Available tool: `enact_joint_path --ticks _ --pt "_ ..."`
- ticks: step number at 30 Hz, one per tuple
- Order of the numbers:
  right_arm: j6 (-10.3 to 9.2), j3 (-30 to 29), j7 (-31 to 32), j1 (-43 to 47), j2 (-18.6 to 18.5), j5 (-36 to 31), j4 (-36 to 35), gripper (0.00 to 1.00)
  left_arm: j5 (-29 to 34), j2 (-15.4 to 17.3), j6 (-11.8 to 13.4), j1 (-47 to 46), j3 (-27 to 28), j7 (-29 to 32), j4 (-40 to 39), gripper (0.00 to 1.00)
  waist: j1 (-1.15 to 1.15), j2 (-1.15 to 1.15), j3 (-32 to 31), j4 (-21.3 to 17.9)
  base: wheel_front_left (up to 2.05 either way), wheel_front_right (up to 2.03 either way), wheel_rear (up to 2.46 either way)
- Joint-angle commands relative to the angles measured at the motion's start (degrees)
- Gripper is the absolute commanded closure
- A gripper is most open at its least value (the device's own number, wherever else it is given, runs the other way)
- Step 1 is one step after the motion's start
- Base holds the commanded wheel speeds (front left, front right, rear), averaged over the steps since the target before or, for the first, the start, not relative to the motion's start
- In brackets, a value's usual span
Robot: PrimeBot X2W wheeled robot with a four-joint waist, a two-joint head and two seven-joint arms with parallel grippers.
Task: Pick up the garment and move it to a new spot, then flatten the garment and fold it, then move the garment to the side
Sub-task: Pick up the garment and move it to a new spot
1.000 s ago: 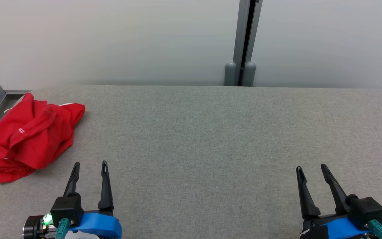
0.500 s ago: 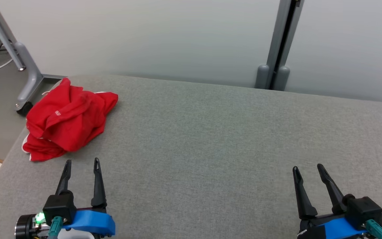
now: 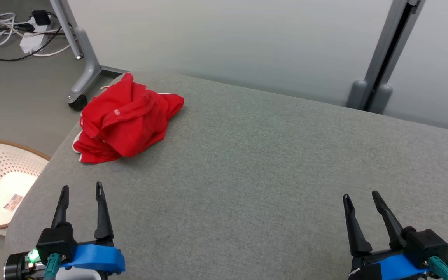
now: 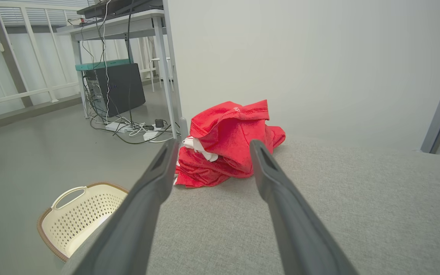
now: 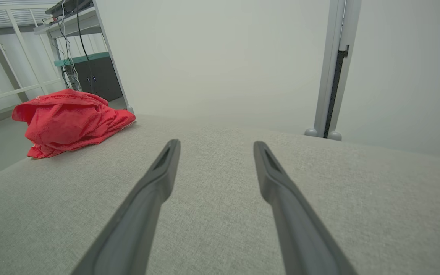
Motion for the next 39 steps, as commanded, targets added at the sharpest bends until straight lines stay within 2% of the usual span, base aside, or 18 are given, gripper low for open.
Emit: enact_joint_path --ticks 1,11,16,21,31,39 --pt "0.15 -0.14 -0.22 -0.65 -0.32 -0.51 0.09 0.0 0.21 0.4 0.14 -0.48 0.29 -0.28 -0.22 0.0 0.0 0.0 0.67 1.06 0.0 0.0 0.0" --pt "0.15 -0.35 -0.22 -1.13 -0.32 -0.94 0.18 0.0 -0.18 0.91 -0.1 0.01 2.16 -0.28 -0.69 0.0 0.0 0.0 1.47 3.86 0.0 0.0 0.0" --pt "0.13 -0.39 -0.22 -1.93 -0.33 -1.51 0.01 0.0 -0.3 1.21 -0.61 -2.37 2.8 -0.28 -0.25 0.0 0.0 0.0 2.79 3.16 0.0 0.0 0.0" --pt "0.1 -0.84 -0.22 -2.59 -0.33 -3.07 -0.36 0.0 -1.47 2.98 -2.28 -9.69 3.93 -0.27 2.23 0.0 0.0 0.0 5.09 1.47 0.0 0.0 0.0" --pt "0.09 -1.65 -0.22 -6.59 -0.28 -6.47 -3.79 0.0 -4.34 10.21 -5.78 -30.33 5.52 0.01 16.13 0.0 0.0 0.0 13.1 -5.49 0.0 0.0 0.0" --pt "0.09 -2.58 -0.22 -8.63 -0.28 -7.62 -6.82 0.0 -4.82 13.9 -7.63 -39.35 1.18 4.12 29.45 0.0 0.0 0.0 18.39 -8.89 0.0 0.0 0.0"
